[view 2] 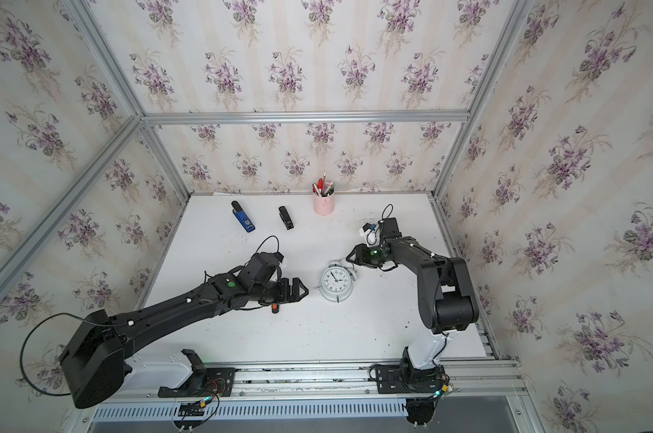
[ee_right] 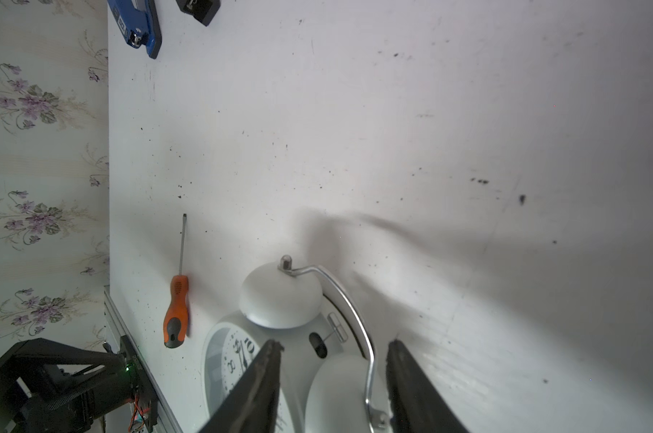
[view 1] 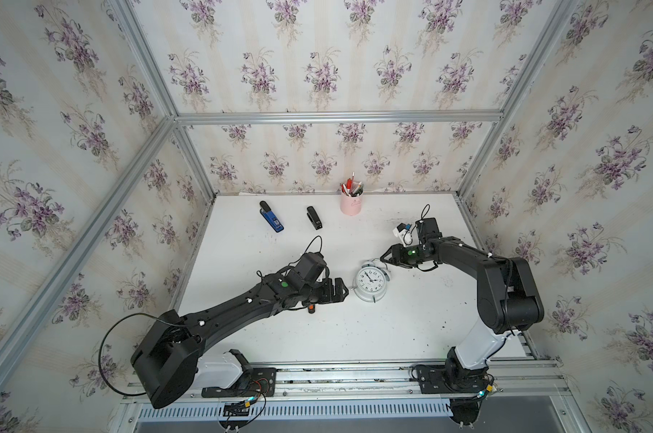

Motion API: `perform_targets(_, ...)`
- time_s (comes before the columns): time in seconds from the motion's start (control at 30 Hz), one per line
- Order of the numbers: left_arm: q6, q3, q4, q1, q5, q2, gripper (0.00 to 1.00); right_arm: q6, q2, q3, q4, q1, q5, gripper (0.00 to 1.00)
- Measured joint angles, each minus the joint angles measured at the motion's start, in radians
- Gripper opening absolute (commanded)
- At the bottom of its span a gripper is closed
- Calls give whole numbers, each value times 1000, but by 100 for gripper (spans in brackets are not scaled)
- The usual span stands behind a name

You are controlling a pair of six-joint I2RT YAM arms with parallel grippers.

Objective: Remove the battery from the alarm
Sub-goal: Adjust the alarm at the center of the board.

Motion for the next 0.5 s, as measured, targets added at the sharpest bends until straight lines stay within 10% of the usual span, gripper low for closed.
perform_targets(0.2, 3, 0, 0, 0, 0, 8, 100, -3, 53, -15, 12, 1, -37, 44)
perform_targets(0.5, 13, 6, -2, 1, 3, 33, 100, 0, 93, -16, 57, 0, -122, 8)
